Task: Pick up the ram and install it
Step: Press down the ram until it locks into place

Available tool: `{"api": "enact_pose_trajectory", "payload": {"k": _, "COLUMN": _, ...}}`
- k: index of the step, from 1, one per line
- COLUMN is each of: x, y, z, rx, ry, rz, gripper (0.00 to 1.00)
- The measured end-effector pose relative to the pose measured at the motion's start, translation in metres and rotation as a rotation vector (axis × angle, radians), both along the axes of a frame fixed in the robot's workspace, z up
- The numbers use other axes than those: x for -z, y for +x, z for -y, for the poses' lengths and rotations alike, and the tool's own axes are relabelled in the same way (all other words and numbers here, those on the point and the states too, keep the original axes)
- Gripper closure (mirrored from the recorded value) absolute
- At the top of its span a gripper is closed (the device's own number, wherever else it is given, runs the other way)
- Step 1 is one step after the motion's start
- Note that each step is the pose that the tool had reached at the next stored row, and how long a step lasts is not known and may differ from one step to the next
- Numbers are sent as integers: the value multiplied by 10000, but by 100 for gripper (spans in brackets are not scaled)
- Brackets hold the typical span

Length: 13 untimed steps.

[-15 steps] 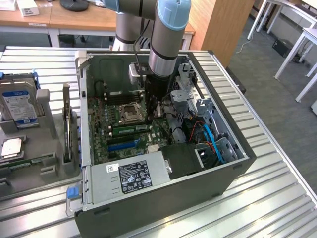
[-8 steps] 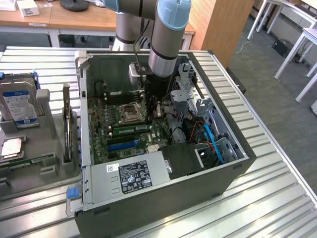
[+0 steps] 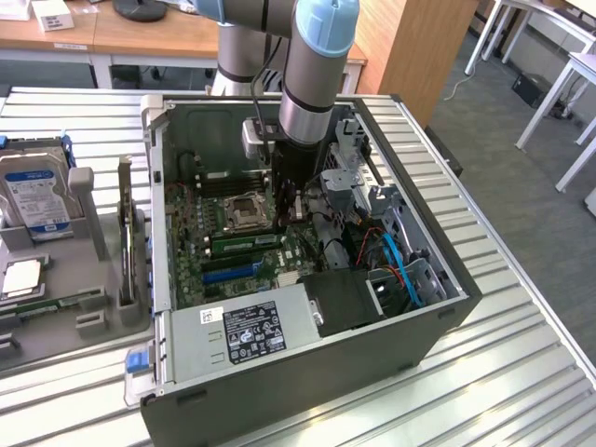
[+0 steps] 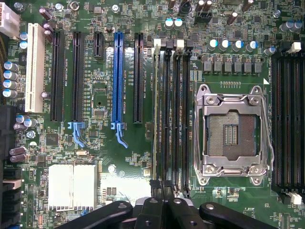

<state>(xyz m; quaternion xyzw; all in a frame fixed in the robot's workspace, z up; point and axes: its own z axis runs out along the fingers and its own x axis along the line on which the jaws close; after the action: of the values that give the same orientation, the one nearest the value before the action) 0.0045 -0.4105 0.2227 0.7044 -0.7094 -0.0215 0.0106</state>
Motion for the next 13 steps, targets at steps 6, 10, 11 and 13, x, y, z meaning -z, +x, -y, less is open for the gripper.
{"api": "enact_pose_trajectory", "payload": {"k": 6, "x": 0, "y": 0, "z": 0, "rx": 0, "ry": 1, "rz": 0, "gripper": 90}}
{"api": "enact_pose_trajectory", "payload": {"k": 10, "x": 0, "y": 0, "z": 0, "rx": 1, "ry": 0, "rz": 0, "gripper": 90}}
{"api": "enact_pose_trajectory", "payload": {"k": 11, "x": 0, "y": 0, "z": 0, "rx": 0, "ry": 1, "rz": 0, "gripper": 90}}
{"api": "enact_pose_trajectory", "payload": {"k": 13, "x": 0, "y": 0, "z": 0, "rx": 0, "ry": 0, "rz": 0, "gripper": 90}}
